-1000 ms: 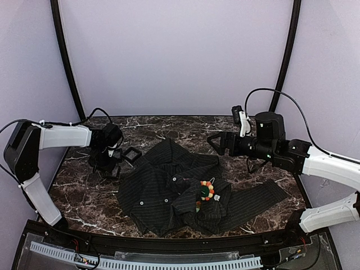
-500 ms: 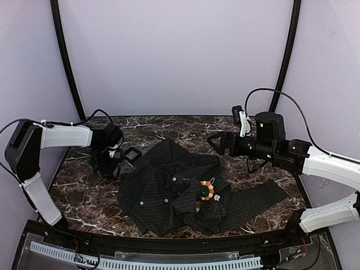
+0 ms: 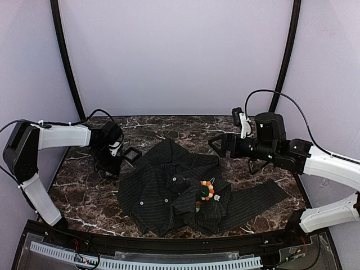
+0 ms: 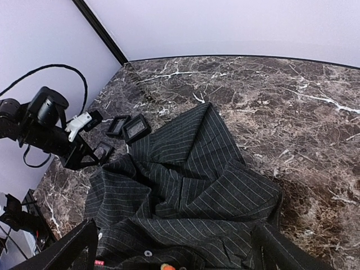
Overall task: Remove the brooch from the garment
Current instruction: Place the brooch in the brooch box, then pick up the crumpled clothing from the center of the board.
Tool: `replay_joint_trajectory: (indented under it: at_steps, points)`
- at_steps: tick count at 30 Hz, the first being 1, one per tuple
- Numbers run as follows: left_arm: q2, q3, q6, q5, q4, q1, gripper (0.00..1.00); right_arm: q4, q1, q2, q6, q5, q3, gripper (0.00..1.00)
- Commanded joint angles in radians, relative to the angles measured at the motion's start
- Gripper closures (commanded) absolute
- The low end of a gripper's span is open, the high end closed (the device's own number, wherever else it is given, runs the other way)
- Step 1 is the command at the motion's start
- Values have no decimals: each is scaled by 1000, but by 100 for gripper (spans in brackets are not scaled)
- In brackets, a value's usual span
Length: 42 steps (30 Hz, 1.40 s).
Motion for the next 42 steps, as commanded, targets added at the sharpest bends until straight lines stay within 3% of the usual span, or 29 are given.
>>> replay_joint_trajectory:
  at_steps: [1, 8, 15, 24, 32, 42]
  points:
    - [-136, -15, 6, 0, 59, -3, 42, -138, -8, -68, -35, -3, 34, 6]
    - [-379, -71, 65, 120, 214, -87, 14, -229, -8, -145, 13, -192, -50, 13]
    - [-313, 88, -18, 224, 221, -376, 10, -118, 28, -151, 149, -319, -211, 25]
    - [-215, 118, -247, 389, 361, -585, 2, -40, 181, -110, 240, -307, -298, 42]
    - [-139, 54, -377, 417, 494, -694, 1, 175, 241, -31, 270, -318, -313, 44]
    - [-45, 68, -415, 322, 415, -727, 1, 326, 262, 152, 247, -302, -223, 55]
